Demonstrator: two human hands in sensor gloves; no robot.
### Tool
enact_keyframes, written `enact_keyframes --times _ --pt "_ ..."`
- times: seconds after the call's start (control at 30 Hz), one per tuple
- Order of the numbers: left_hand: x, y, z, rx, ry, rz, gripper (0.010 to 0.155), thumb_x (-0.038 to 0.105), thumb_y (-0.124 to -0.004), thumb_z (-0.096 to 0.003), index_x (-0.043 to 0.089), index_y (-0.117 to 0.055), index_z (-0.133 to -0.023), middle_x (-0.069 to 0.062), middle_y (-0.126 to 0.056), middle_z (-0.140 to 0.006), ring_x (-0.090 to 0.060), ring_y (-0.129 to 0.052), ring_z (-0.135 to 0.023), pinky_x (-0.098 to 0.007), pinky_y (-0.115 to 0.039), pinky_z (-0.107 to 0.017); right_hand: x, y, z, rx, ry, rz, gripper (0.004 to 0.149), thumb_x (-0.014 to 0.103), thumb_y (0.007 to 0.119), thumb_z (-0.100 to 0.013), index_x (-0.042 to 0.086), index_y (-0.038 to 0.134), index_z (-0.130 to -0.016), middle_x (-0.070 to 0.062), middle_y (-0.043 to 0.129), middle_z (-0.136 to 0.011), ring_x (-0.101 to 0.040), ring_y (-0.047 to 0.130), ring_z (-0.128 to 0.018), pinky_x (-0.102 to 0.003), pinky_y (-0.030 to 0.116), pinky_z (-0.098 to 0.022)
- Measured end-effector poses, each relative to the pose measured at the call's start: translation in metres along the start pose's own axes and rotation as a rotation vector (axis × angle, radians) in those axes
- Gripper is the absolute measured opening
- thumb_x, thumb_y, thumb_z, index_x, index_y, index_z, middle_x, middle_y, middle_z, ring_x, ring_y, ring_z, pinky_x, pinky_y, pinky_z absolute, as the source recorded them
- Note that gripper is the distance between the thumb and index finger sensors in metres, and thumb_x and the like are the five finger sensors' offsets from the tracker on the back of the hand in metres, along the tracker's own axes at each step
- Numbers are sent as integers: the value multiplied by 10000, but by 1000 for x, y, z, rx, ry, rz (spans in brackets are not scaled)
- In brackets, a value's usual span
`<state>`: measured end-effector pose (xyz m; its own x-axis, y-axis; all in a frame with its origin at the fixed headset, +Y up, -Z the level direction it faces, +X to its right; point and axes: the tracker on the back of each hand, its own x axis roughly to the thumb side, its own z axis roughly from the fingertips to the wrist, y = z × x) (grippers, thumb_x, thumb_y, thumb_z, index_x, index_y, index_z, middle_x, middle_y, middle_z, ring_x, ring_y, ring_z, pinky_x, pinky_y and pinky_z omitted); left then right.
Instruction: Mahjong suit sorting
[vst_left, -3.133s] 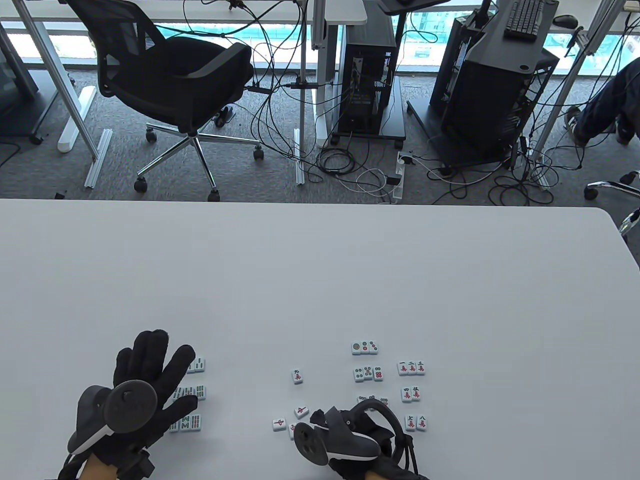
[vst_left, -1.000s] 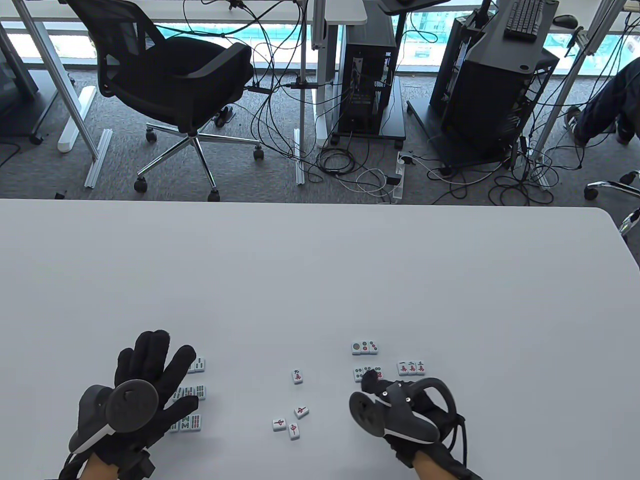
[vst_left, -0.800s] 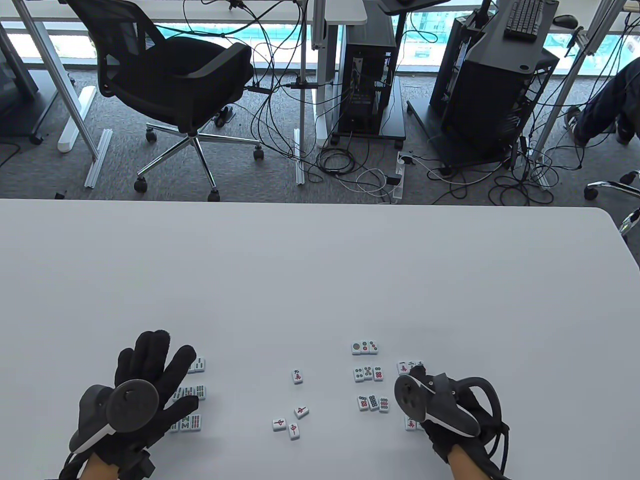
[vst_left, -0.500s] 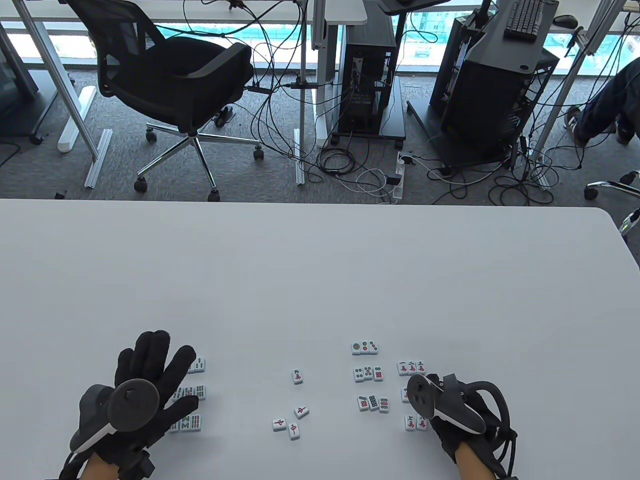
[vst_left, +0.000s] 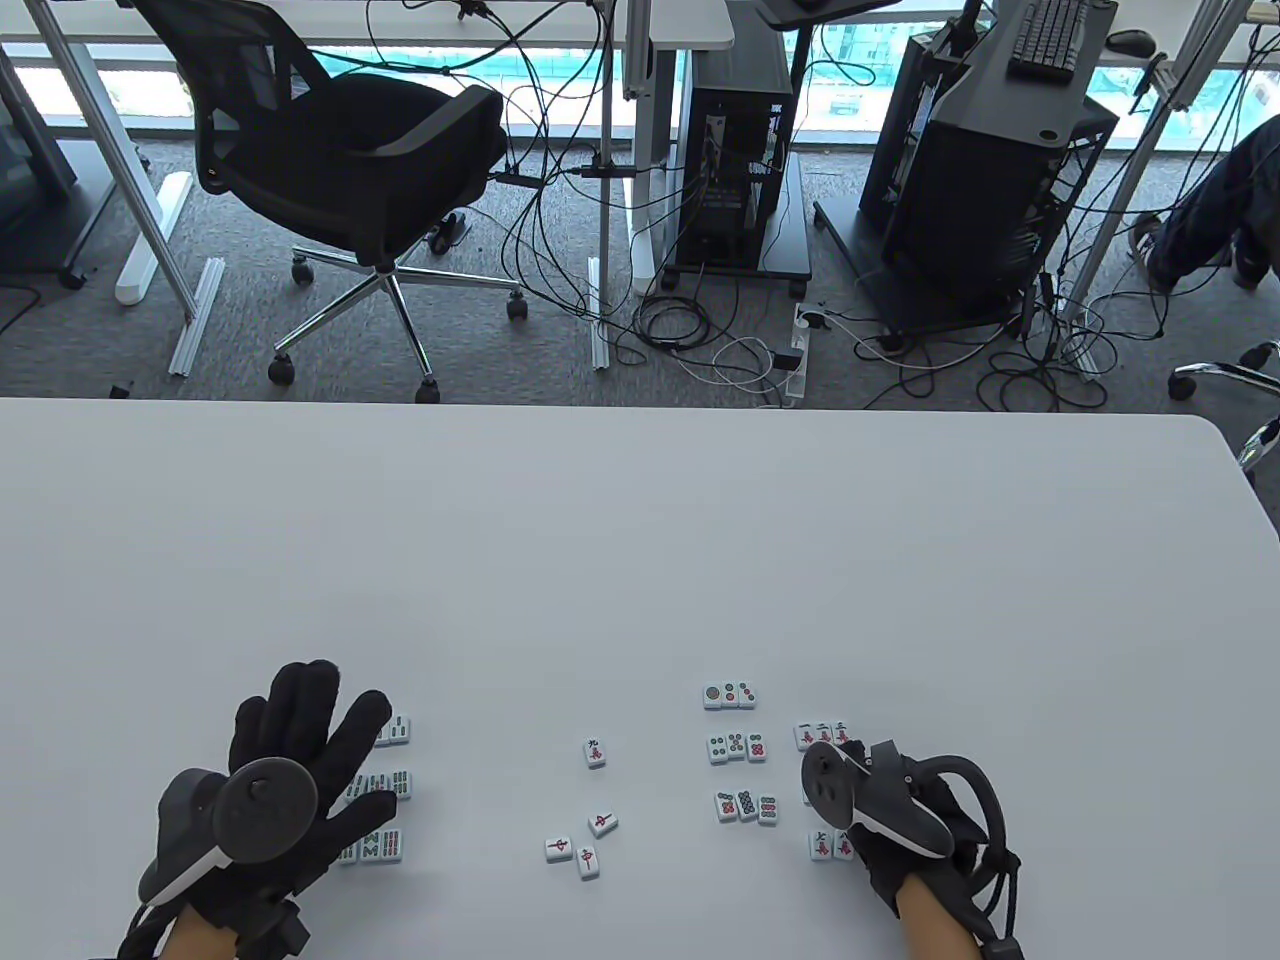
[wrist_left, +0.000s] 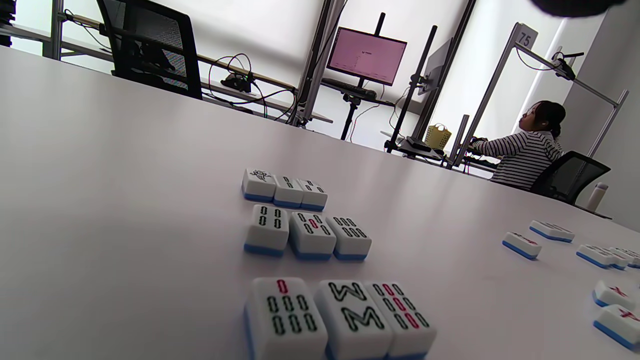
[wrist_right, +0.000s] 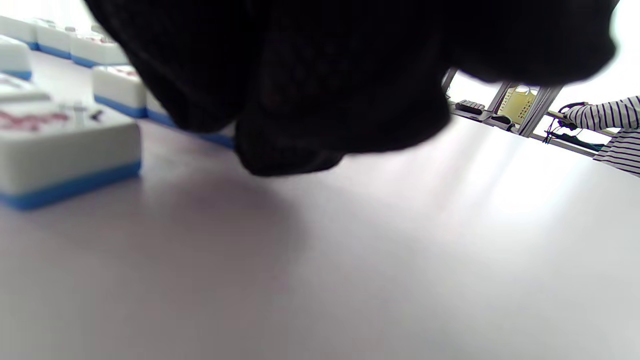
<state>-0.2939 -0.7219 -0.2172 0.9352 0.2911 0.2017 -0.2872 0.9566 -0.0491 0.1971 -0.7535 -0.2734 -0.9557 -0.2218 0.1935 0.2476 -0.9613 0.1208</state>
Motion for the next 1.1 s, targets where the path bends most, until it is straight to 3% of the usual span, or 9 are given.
enact_keyframes --times 0.2,0.43,0.8,1.0,1.1 --pt "0 0 0 1 1 1 811 726 -607 -381 445 -291 -1073 162 103 -1092 -164 85 -1103 -550 -45 -792 25 -31 9 -117 -80 -51 575 330 845 -364 113 763 -890 -36 998 -436 -137 941 -154 -306 850 -128" --pt "0 0 1 8 -6 0 812 726 -607 -381 447 -289 -1073 161 105 -1092 -164 88 -1102 -550 -44 -792 92 -55 -8 -155 -257 -76 602 352 836 -369 116 734 -913 -41 996 -447 -142 940 -163 -310 847 -136" --pt "0 1 2 23 -18 9 813 726 -606 -381 445 -287 -1074 162 105 -1091 -164 89 -1101 -550 -42 -792 185 -53 -54 -57 -372 18 667 364 837 -365 120 656 -959 -45 987 -459 -145 935 -172 -313 843 -144" --pt "0 1 2 26 -20 14 813 725 -608 -381 445 -288 -1074 162 105 -1092 -165 89 -1101 -551 -42 -791 209 -47 -70 -3 -364 94 674 357 838 -368 131 634 -970 -43 980 -463 -141 931 -174 -311 842 -145" --pt "0 1 2 25 -21 14 813 726 -607 -380 446 -289 -1074 163 105 -1092 -162 89 -1102 -550 -42 -792 213 -48 -72 24 -364 101 612 326 832 -380 143 679 -944 -44 983 -451 -144 929 -166 -315 841 -140"
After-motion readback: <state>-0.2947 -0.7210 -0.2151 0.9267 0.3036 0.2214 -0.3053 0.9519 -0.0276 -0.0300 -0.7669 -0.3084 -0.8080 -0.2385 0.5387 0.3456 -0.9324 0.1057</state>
